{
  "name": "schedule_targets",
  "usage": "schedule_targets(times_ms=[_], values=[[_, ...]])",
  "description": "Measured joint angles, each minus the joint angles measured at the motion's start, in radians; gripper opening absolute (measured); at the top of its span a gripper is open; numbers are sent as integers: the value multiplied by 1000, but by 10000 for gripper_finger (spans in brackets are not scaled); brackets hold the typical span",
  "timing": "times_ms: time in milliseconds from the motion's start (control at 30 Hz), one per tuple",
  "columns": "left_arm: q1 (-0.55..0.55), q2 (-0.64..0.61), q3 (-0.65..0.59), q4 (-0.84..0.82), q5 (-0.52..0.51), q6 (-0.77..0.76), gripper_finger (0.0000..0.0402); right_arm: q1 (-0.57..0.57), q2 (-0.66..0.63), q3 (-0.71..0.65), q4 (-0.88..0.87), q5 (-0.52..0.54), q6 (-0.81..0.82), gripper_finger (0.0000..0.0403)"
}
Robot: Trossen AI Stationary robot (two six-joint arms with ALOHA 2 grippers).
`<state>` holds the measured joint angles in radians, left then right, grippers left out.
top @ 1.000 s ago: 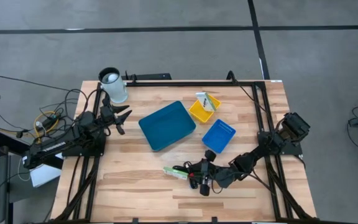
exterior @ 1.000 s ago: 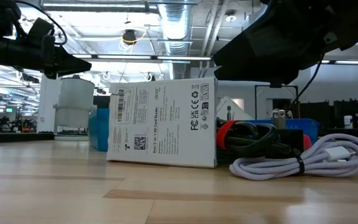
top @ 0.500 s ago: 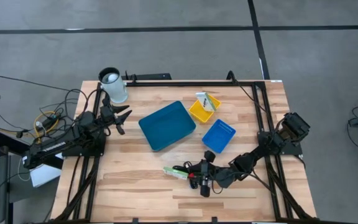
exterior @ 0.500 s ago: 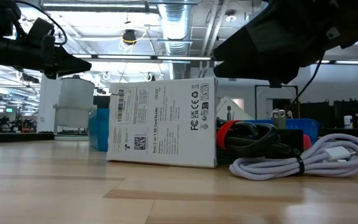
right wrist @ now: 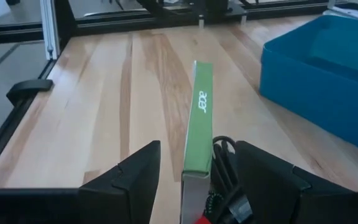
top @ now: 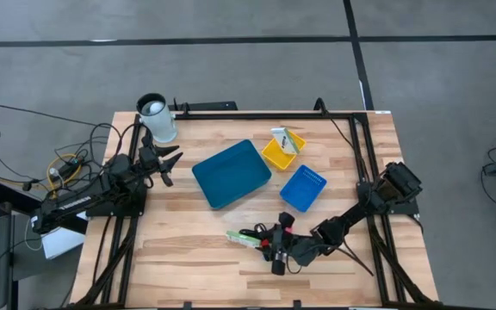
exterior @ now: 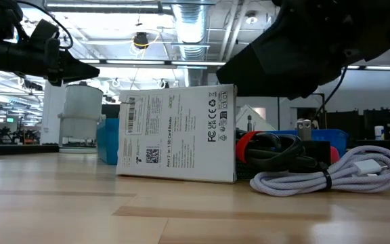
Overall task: Pick and place items into bin
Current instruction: Put the card reader box into the yellow bin
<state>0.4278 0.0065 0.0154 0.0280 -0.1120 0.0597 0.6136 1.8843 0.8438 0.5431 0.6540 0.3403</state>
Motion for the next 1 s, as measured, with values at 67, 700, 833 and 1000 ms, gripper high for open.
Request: schedule_targets(times_ms=[67, 700, 833, 1000], values=[[0, 0, 0, 0, 0, 0, 119, -1, 0, 0, -9, -1, 0, 205], [0, 0, 0, 0, 0, 0, 119, -28, 2, 0, -12, -51, 9, 175], [0, 0, 0, 0, 0, 0, 119, -27, 2, 0, -13, -55, 10, 166], [0, 0, 0, 0, 0, 0, 119, -29, 2, 0, -16, -54, 11, 158]])
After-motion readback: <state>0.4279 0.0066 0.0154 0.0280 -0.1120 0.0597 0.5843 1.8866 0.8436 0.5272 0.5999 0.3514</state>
